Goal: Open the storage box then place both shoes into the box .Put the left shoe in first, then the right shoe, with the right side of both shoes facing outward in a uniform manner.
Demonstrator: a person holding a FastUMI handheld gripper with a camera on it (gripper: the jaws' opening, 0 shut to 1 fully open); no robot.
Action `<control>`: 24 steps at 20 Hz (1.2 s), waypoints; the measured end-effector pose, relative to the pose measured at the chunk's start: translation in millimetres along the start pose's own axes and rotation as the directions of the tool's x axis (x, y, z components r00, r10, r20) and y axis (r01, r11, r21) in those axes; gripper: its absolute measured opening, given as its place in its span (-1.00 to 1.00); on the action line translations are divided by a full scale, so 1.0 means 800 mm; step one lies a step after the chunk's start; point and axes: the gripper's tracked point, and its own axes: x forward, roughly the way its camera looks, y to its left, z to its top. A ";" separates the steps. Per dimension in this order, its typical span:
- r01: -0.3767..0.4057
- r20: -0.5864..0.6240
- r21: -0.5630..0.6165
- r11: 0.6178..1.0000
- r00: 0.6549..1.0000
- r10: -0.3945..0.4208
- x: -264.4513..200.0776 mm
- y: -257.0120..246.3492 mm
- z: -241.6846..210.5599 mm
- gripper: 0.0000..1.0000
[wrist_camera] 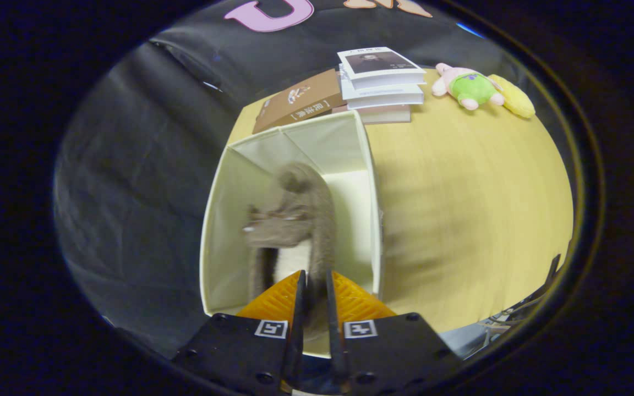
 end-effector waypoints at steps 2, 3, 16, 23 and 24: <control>-0.043 0.022 0.017 0.999 0.999 0.042 -0.011 0.012 0.008 0.08; -0.080 0.031 0.027 0.996 0.996 0.079 -0.018 0.021 0.013 0.31; -0.088 0.232 -0.011 0.996 0.969 0.088 -0.132 -0.070 0.059 0.99; -0.054 0.544 -0.050 0.997 0.836 0.073 -0.260 -0.156 0.140 0.98; -0.055 0.604 -0.062 0.997 0.793 0.081 -0.284 -0.165 0.152 0.98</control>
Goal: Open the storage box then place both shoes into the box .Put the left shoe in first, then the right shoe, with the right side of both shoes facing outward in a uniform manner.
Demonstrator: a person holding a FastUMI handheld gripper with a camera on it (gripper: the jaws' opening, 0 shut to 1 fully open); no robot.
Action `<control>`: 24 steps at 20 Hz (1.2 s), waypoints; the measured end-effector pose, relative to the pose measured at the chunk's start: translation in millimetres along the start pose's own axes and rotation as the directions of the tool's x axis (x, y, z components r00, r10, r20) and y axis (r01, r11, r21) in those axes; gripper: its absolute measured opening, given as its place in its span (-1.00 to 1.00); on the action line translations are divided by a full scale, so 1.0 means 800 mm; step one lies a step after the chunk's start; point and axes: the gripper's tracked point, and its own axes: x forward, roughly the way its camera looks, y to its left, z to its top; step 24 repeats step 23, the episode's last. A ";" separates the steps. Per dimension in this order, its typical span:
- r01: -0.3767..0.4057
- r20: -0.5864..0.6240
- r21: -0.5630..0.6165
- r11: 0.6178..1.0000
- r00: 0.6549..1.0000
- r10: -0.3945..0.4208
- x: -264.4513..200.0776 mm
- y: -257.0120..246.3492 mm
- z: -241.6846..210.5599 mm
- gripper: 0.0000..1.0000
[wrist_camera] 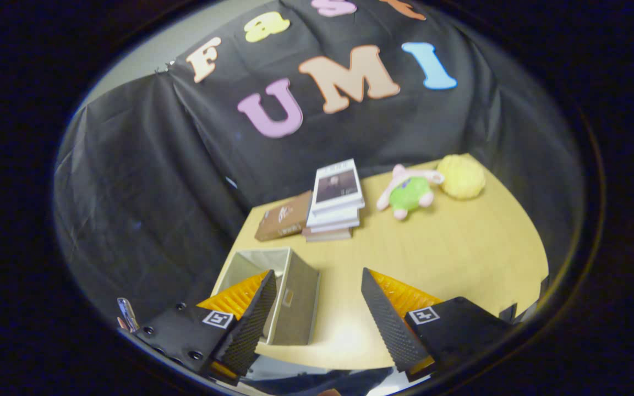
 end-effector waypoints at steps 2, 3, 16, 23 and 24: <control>0.008 0.126 -0.030 1.000 0.992 -0.004 -0.022 -0.019 0.038 0.97; 0.010 0.175 -0.048 0.999 0.985 -0.002 -0.031 -0.025 0.051 0.97; 0.154 0.574 -0.215 0.964 0.819 -0.003 -0.109 -0.063 0.126 0.96; 0.214 0.586 -0.195 0.957 0.808 -0.061 -0.113 -0.091 0.115 0.97; 0.214 0.586 -0.195 0.957 0.808 -0.061 -0.113 -0.091 0.115 0.97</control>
